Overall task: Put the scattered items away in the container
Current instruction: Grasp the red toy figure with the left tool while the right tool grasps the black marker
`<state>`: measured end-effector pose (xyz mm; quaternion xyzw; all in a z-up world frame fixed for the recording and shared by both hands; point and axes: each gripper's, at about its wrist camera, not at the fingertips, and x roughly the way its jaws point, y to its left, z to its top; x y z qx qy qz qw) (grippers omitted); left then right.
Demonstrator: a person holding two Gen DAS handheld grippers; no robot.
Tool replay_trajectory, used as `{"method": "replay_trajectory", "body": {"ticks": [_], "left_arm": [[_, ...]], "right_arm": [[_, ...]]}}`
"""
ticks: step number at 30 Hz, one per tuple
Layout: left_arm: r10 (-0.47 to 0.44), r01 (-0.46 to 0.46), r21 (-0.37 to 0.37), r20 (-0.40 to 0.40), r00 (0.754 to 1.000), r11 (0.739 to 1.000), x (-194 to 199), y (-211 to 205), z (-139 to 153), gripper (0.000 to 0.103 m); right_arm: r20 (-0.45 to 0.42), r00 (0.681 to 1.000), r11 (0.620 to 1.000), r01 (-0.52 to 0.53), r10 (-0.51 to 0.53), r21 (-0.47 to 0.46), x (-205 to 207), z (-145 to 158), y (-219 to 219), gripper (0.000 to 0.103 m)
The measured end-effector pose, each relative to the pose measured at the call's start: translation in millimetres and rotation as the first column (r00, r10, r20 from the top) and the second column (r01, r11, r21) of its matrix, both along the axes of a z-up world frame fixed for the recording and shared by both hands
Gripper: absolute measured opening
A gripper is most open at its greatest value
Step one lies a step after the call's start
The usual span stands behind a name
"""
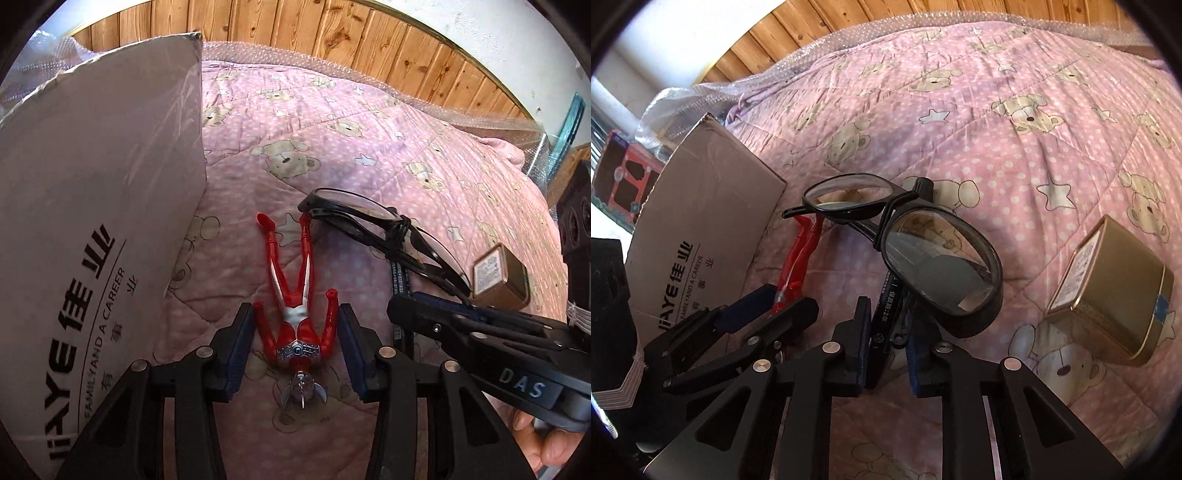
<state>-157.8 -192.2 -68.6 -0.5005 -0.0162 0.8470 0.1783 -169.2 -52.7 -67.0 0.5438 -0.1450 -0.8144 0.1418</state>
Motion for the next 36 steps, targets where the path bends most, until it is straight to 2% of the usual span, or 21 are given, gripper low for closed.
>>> {"method": "replay_trajectory", "body": {"ticks": [5, 8, 9, 10, 15, 18, 20, 21, 22, 24, 25, 27, 30, 31, 33, 36], "left_arm": [[0.003, -0.004, 0.036, 0.033, 0.999, 0.999, 25.8, -11.9, 12.4, 0.046], [0.001, -0.003, 0.048, 0.042, 0.999, 0.999, 52.6, -19.4, 21.5, 0.046], [-0.002, 0.0, 0.05, 0.043, 0.999, 0.999, 61.0, -21.3, 23.5, 0.032], [-0.008, 0.006, 0.047, 0.051, 0.999, 0.999, 68.9, -22.8, 24.1, 0.03], [-0.019, 0.017, 0.056, 0.041, 0.999, 0.998, 95.6, -26.8, 26.9, 0.024], [-0.028, 0.027, 0.044, 0.04, 0.999, 0.999, 102.7, -25.4, 22.5, 0.024], [-0.011, 0.01, 0.044, 0.028, 1.0, 0.999, 99.5, -23.6, 19.4, 0.027], [0.001, -0.002, 0.039, 0.027, 1.0, 0.999, 99.6, -21.9, 19.0, 0.029], [0.013, -0.015, 0.035, 0.034, 0.999, 0.999, 96.0, -20.3, 16.1, 0.035], [0.011, -0.013, 0.041, 0.039, 0.999, 0.999, 90.5, -12.9, 9.6, 0.047], [0.004, -0.005, 0.019, 0.029, 1.0, 1.0, 88.3, -9.2, 6.3, 0.049], [-0.006, 0.006, -0.058, -0.007, 1.0, 0.998, 82.9, -0.8, -2.0, 0.049], [-0.04, 0.036, -0.092, -0.049, 0.998, 0.995, 78.1, 5.6, -6.5, 0.049], [-0.041, 0.036, -0.094, -0.054, 0.998, 0.995, 77.2, 5.7, -5.6, 0.044], [-0.028, 0.027, -0.036, -0.036, 0.999, 0.999, 74.6, -0.8, -1.5, 0.041], [-0.012, 0.013, 0.021, -0.044, 0.999, 1.0, 78.3, -12.8, 14.1, 0.033]], "right_arm": [[0.056, 0.998, 0.998, 0.024, -0.021, -0.054, 36.7, 14.4, 10.7, 0.016], [0.058, 0.998, 0.999, 0.019, -0.017, -0.039, 67.1, 21.7, 16.1, 0.013], [0.056, 0.998, 0.999, 0.019, -0.017, -0.039, 75.8, 22.9, 17.5, 0.012], [0.053, 0.998, 0.999, 0.023, -0.021, -0.043, 84.8, 24.8, 19.7, 0.012], [0.012, 1.0, 0.999, 0.004, -0.004, -0.039, 106.4, 34.7, 18.3, 0.012], [-0.035, 0.999, 1.0, 0.013, -0.014, -0.014, 101.4, 33.3, 12.2, 0.019], [-0.042, 0.999, 1.0, 0.014, -0.015, -0.01, 92.7, 30.0, 6.2, 0.031], [-0.034, 0.999, 1.0, 0.01, -0.01, -0.016, 87.8, 26.7, 2.2, 0.031], [-0.029, 1.0, 1.0, -0.002, 0.001, -0.02, 83.3, 23.1, -2.2, 0.031], [-0.044, 0.999, 0.999, -0.021, 0.023, 0.039, 76.9, 16.6, -11.9, 0.031], [-0.068, 0.997, 0.996, -0.029, 0.035, 0.09, 75.8, 16.0, -15.6, 0.03], [-0.029, 0.998, 0.99, -0.044, 0.048, 0.136, 72.2, 5.9, -15.8, 0.016], [-0.006, 1.0, 0.993, -0.028, 0.028, 0.111, 72.7, 5.8, -6.7, 0.014], [0.006, 1.0, 0.997, -0.014, 0.013, 0.07, 74.4, 8.3, -1.9, 0.014], [0.039, 0.999, 0.999, 0.023, -0.022, -0.047, 80.1, 14.0, 10.5, 0.014], [0.06, 0.996, 0.973, 0.072, -0.061, -0.219, 93.3, 25.9, 28.9, 0.014]]}}
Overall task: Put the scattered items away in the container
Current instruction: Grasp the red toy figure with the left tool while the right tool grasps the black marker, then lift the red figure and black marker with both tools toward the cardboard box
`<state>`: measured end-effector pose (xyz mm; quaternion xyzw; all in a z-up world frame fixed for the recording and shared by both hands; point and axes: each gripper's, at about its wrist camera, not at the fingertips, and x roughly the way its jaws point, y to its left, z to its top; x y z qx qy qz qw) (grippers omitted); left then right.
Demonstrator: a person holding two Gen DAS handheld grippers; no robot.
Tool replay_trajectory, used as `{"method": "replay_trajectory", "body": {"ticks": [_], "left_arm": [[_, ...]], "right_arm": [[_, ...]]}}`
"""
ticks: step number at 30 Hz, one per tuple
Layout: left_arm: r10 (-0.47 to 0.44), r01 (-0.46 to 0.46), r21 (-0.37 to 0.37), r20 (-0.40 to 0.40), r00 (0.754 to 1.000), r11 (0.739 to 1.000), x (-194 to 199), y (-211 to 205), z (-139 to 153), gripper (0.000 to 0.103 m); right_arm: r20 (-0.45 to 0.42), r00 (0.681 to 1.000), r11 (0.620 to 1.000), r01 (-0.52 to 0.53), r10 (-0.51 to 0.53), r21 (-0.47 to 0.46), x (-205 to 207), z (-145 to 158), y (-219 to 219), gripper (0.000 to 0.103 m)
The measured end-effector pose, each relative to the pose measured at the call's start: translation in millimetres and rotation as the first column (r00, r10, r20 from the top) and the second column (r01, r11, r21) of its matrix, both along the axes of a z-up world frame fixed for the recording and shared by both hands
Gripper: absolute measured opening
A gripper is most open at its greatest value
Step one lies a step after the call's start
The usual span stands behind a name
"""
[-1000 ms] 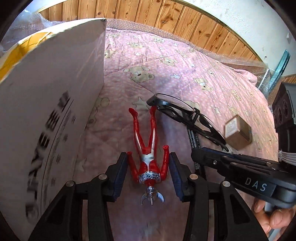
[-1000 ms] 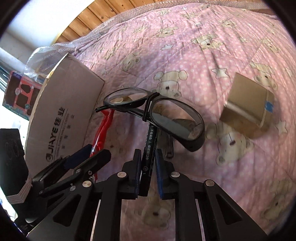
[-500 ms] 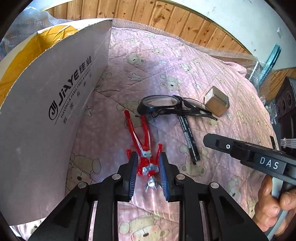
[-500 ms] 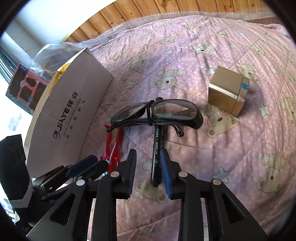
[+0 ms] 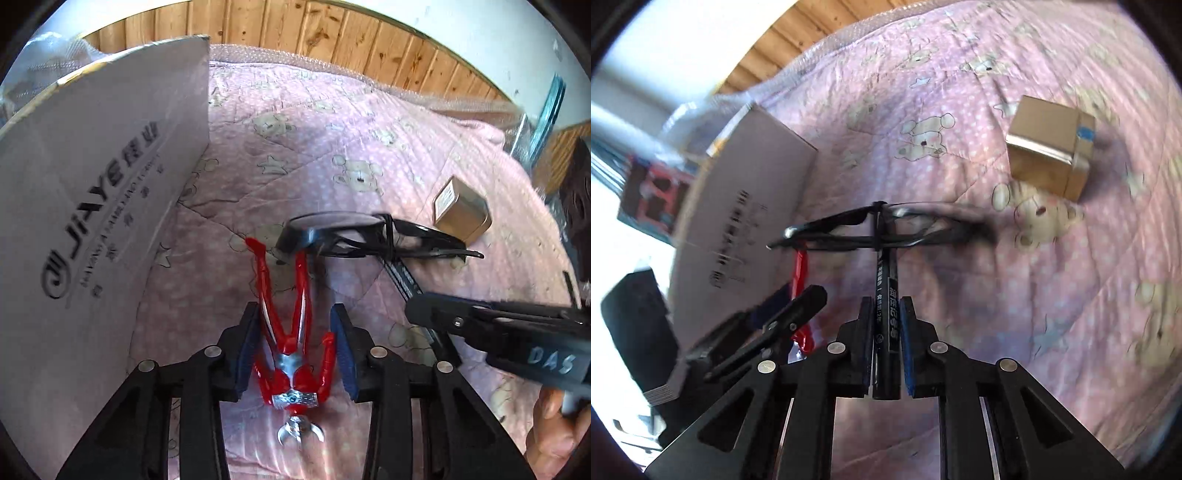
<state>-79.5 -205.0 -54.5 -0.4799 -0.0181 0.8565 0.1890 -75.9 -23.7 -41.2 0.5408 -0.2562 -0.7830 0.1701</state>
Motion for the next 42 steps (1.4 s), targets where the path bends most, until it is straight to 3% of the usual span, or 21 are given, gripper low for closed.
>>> {"method": "replay_trajectory", "body": {"ticks": [3, 7, 11, 15, 16, 22, 25, 28, 32, 35, 39, 41, 42], "left_arm": [[-0.016, 0.017, 0.078, -0.016, 1.0, 0.997, 9.4, -9.7, 25.5, 0.021], [-0.045, 0.05, 0.07, -0.08, 0.996, 0.996, 25.5, -8.0, 47.5, 0.018], [-0.021, 0.022, 0.036, -0.032, 0.999, 0.999, 20.8, -7.3, 33.6, 0.018], [-0.009, 0.006, 0.056, 0.054, 0.998, 0.998, 21.5, -16.7, 12.4, 0.02], [-0.007, 0.002, 0.066, 0.075, 0.997, 0.998, 21.4, -17.8, 7.2, 0.026], [-0.032, 0.016, 0.114, 0.14, 0.99, 0.993, 21.1, -8.6, -8.1, 0.031], [-0.045, 0.036, 0.074, 0.129, 0.991, 0.997, 17.3, 4.9, -11.8, 0.034], [-0.051, 0.046, 0.041, 0.117, 0.992, 0.998, 15.9, 10.4, -13.7, 0.035], [-0.053, 0.05, 0.025, 0.1, 0.994, 0.998, 15.8, 14.9, -12.9, 0.038], [-0.066, 0.066, 0.005, 0.09, 0.994, 0.998, 18.1, 20.1, -12.8, 0.045], [-0.125, 0.127, -0.054, 0.049, 0.991, 0.99, 24.8, 38.9, -14.6, 0.068], [-0.152, 0.152, -0.111, 0.014, 0.988, 0.982, 27.9, 47.2, -16.4, 0.067], [-0.157, 0.155, -0.129, 0.0, 0.988, 0.979, 28.8, 49.2, -15.7, 0.055]], "right_arm": [[-0.011, 0.999, 0.994, 0.037, -0.039, -0.102, 15.4, 12.8, 11.7, 0.014], [-0.002, 0.999, 0.995, 0.047, -0.047, -0.087, 23.6, 12.9, 11.3, 0.014], [-0.001, 1.0, 0.999, 0.013, -0.013, -0.032, 24.0, 10.2, 5.5, 0.015], [-0.022, 0.997, 0.996, -0.07, 0.072, 0.054, 26.6, 12.7, -7.3, 0.016], [-0.012, 0.994, 0.991, -0.112, 0.113, 0.076, 26.7, 10.7, -11.8, 0.016], [0.027, 0.964, 0.94, -0.265, 0.266, 0.213, 28.4, -14.4, -45.0, 0.026], [0.019, 0.951, 0.913, -0.302, 0.309, 0.275, 24.6, -22.5, -55.1, 0.026], [0.003, 0.944, 0.887, -0.31, 0.329, 0.343, 25.9, -19.7, -58.6, 0.015], [-0.027, 0.967, 0.91, -0.227, 0.252, 0.346, 26.2, -8.9, -34.1, 0.014], [-0.048, 0.981, 0.931, -0.165, 0.19, 0.325, 24.1, -1.4, -13.0, 0.014], [-0.029, 0.984, 0.934, -0.157, 0.176, 0.321, 21.3, -5.3, -7.7, 0.014], [-0.027, 0.983, 0.937, -0.163, 0.18, 0.308, 20.1, -4.3, -8.2, 0.014], [-0.032, 0.983, 0.937, -0.161, 0.18, 0.31, 22.2, -2.7, -9.2, 0.014]]}}
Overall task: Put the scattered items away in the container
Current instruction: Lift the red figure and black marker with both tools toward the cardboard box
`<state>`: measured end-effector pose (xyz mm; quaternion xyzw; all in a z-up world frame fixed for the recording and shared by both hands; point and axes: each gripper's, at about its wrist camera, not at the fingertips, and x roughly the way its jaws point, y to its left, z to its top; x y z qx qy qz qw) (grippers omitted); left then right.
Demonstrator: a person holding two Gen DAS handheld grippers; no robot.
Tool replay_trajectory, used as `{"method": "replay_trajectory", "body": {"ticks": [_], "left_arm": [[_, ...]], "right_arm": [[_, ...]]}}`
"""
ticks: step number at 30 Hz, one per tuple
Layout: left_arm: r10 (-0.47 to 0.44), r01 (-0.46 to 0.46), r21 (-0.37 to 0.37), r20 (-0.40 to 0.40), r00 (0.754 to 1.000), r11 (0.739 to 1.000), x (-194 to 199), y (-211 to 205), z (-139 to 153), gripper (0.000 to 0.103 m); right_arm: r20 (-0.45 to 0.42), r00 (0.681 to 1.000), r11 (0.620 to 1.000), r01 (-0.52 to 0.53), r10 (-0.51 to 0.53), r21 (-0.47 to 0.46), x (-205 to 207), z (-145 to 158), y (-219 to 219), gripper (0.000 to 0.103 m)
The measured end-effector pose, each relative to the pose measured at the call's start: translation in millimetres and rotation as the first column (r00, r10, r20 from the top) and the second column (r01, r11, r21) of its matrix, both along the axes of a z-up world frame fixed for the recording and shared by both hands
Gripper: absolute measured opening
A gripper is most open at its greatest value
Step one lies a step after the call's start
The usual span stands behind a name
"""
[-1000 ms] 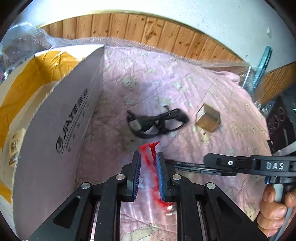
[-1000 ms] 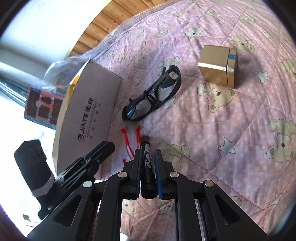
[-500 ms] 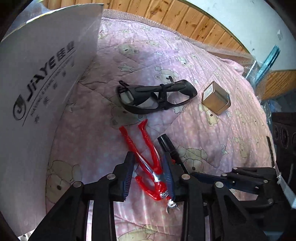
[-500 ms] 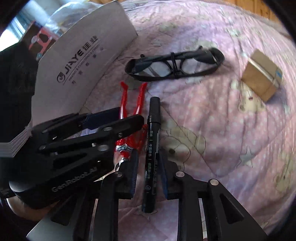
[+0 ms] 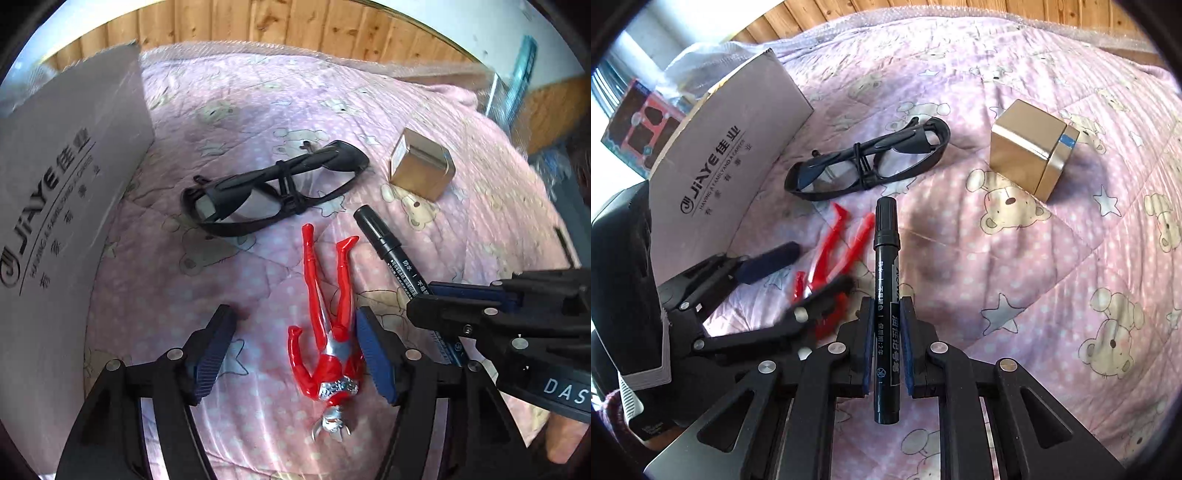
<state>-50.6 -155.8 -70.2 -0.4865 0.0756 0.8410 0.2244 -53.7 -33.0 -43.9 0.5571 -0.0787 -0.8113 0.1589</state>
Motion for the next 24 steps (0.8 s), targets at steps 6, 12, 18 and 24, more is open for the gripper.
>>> {"method": "replay_trajectory", "body": {"ticks": [6, 12, 18, 24], "left_arm": [[0.003, -0.002, 0.026, -0.02, 1.0, 1.0, 0.7, -4.3, 11.8, 0.035], [0.034, -0.03, 0.067, -0.07, 0.997, 0.997, 0.2, -9.8, 37.2, 0.034], [0.057, -0.044, 0.122, -0.099, 0.993, 0.992, 0.2, -16.8, 61.8, 0.034], [0.066, -0.05, 0.139, -0.113, 0.991, 0.989, 3.4, -20.5, 74.8, 0.034]], "right_arm": [[-0.026, 0.999, 0.999, 0.042, -0.042, -0.017, -1.8, 2.9, 5.5, 0.014], [-0.054, 0.997, 0.997, 0.047, -0.05, -0.061, -1.7, 10.7, 8.3, 0.014], [-0.093, 0.995, 0.995, 0.029, -0.038, -0.097, 4.0, 26.4, 9.2, 0.014], [-0.128, 0.991, 0.993, 0.013, -0.029, -0.121, 10.2, 41.9, 3.0, 0.014]]}}
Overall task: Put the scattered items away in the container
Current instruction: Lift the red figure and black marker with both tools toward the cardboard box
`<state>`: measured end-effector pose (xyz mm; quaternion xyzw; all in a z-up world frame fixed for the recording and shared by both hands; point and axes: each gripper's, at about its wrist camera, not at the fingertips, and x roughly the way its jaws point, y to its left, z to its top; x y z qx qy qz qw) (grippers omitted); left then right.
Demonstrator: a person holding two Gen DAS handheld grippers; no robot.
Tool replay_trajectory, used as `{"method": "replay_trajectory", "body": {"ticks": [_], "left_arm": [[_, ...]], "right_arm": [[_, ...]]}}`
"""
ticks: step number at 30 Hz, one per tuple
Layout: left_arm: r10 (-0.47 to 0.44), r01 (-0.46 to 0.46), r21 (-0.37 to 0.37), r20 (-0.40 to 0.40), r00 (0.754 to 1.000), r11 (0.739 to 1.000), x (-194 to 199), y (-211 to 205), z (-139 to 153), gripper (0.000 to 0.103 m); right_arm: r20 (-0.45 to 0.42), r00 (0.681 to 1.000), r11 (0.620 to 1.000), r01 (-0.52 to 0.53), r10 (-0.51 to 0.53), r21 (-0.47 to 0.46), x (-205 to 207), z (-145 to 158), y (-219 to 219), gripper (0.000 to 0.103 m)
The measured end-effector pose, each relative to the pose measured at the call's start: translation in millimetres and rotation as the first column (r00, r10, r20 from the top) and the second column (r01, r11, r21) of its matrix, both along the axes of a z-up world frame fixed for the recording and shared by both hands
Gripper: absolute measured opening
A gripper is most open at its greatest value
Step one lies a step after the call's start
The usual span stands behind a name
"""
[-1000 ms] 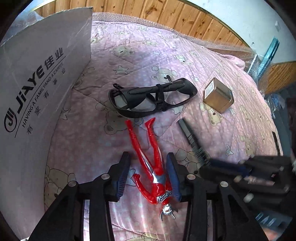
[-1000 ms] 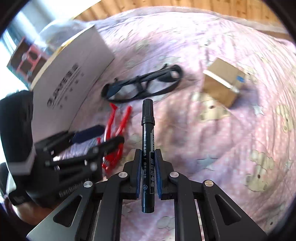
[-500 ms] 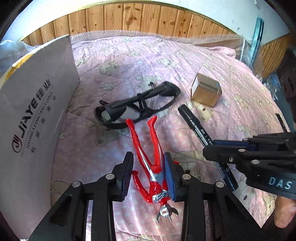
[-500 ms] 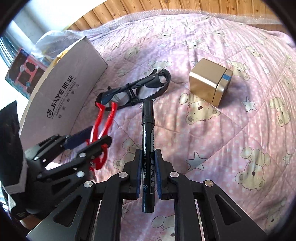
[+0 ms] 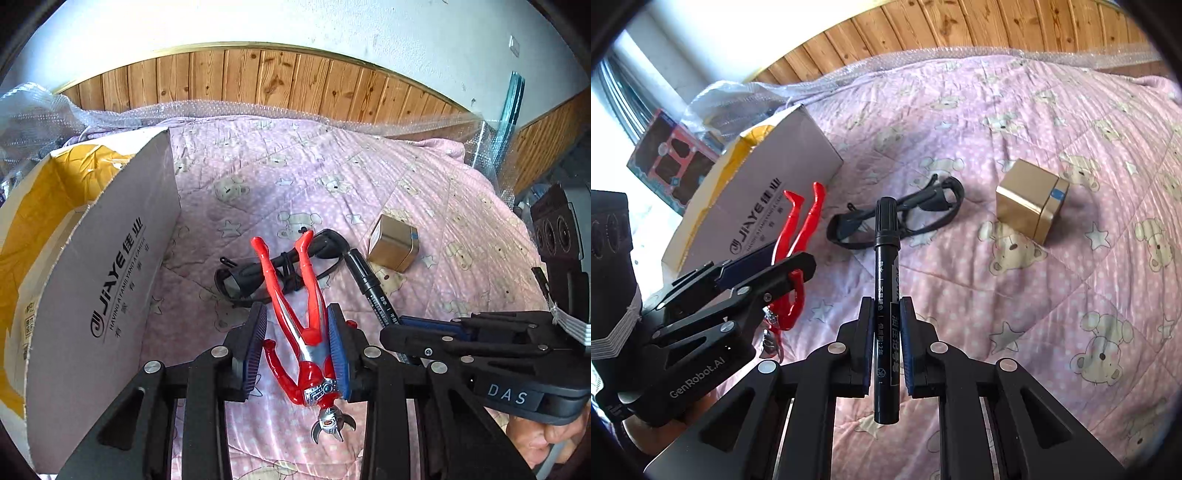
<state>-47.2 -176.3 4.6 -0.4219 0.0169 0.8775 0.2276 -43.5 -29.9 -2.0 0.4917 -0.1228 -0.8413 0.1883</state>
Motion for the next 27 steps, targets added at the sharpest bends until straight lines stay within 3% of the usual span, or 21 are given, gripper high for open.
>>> {"method": "replay_trajectory", "body": {"ticks": [9, 16, 27], "left_arm": [[0.028, -0.03, -0.016, -0.094, 0.995, 0.999, 4.0, -10.8, 31.7, 0.034], [0.067, -0.065, 0.024, -0.142, 0.988, 0.998, 5.3, -33.3, 59.1, 0.034], [0.113, -0.095, 0.101, -0.188, 0.976, 0.99, 10.7, -73.5, 91.9, 0.034]], "right_arm": [[-0.107, 0.993, 0.999, -0.049, 0.048, -0.008, 9.0, 26.4, -24.2, 0.014], [-0.191, 0.979, 0.998, -0.066, 0.065, 0.0, 15.2, 54.0, -46.8, 0.014], [-0.253, 0.964, 0.996, -0.088, 0.083, -0.008, 25.3, 83.9, -77.8, 0.014]]}}
